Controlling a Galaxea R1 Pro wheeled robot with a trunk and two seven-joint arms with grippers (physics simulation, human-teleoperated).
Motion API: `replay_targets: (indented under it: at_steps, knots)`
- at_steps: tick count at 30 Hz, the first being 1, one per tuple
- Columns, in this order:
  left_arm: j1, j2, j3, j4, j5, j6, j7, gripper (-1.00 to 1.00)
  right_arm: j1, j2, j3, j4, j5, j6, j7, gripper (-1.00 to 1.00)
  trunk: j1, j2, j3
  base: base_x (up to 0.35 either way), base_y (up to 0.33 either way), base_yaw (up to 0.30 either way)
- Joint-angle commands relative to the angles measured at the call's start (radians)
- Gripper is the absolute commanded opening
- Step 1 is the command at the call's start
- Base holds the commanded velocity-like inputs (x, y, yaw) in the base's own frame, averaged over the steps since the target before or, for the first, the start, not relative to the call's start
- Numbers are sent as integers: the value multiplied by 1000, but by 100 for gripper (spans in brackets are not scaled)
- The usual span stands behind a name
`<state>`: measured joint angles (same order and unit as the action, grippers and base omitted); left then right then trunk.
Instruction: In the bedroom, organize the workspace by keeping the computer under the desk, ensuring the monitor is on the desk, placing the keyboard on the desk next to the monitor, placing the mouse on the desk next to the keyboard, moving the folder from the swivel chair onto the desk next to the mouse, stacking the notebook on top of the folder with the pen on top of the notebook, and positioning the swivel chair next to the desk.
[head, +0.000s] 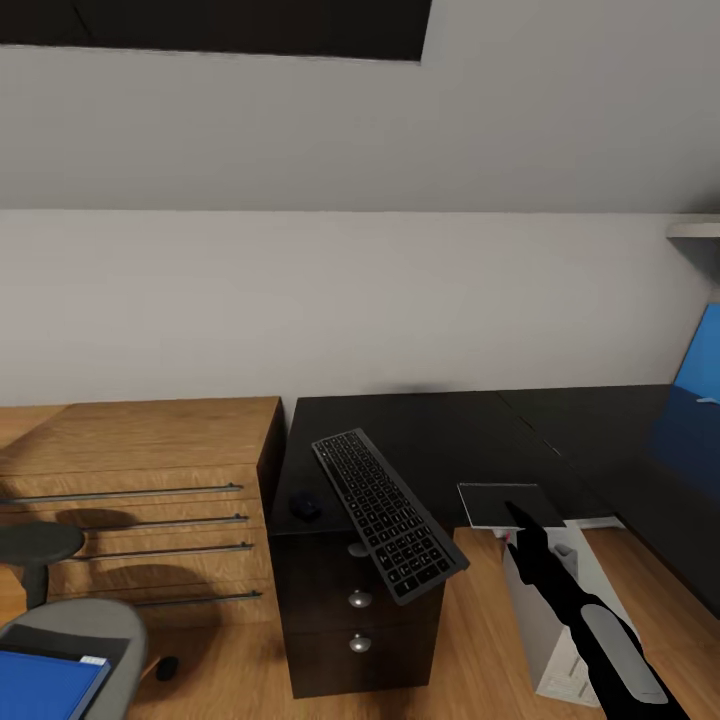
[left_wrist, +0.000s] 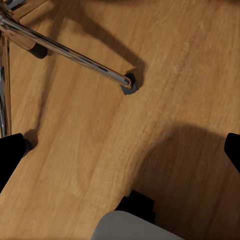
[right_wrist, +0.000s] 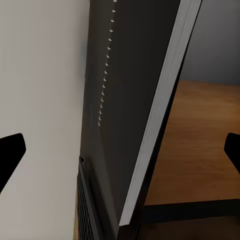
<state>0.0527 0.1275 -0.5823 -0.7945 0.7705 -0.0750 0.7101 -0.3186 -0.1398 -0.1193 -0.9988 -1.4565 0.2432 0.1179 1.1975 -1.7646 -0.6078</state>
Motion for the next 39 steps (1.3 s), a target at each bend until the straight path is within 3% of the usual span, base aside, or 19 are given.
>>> replay_targets:
  at_steps: [1,15,32,39]
  knots:
    - [-1,1,-5,-2,10,-8,5,100,0,0,-2,0,-7,6,2,100,0,0,-1,-2,0,0]
    - [-1,1,-5,-1,11,-8,5,100,0,0,-2,1,-7,5,2,100,0,0,-1,-22,0,0]
    - [-1,0,-4,-1,12,-8,5,100,0,1,-2,2,-6,5,2,100,0,0,-1,-315,-16,0]
    - [-1,1,-4,-2,11,-8,6,100,0,2,0,5,-6,3,1,100,-4,7,2,-126,-23,0]
